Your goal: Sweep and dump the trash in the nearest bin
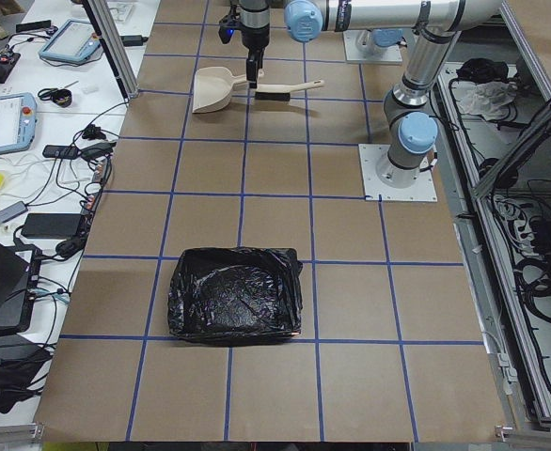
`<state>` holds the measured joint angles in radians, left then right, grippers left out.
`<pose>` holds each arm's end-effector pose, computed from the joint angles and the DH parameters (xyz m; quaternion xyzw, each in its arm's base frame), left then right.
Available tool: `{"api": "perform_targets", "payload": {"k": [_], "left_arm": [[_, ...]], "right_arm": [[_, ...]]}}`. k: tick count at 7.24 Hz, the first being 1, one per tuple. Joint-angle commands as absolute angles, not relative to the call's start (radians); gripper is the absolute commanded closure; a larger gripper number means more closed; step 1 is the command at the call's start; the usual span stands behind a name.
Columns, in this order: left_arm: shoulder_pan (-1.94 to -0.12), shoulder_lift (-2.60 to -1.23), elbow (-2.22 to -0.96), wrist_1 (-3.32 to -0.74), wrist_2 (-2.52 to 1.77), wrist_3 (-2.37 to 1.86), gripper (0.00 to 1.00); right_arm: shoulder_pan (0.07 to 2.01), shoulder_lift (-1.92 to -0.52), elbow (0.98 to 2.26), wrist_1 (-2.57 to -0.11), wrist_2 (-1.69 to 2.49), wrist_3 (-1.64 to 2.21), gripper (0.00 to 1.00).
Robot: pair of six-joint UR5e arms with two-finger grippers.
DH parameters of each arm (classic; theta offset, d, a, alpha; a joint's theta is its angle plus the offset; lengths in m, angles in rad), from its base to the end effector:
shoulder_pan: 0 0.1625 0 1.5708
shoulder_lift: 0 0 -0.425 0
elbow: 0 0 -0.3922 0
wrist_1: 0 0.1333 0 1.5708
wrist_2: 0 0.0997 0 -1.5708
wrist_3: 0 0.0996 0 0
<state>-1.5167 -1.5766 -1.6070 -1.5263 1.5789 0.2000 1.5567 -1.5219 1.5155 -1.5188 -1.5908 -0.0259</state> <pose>-0.1056 -0.5007 0.4717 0.0729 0.9973 -0.0007 0.0042 0.1241 -0.5098 0.4855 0.0061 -0.9997 -0.0230 0.0095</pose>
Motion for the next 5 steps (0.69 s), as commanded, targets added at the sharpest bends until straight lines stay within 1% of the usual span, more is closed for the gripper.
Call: {"api": "perform_targets", "payload": {"k": [1,5], "left_arm": [[-1.517,-1.577,-1.608,-1.519,1.58,0.206,0.0],[-1.517,-1.574,-1.609,-1.513,1.578,0.209,0.0]], "right_arm": [[1.543,-1.526,1.516,-1.514,-1.6,-0.055,0.0],[1.549,-1.529,1.52,-1.509,-1.586,-0.043,0.0]]}}
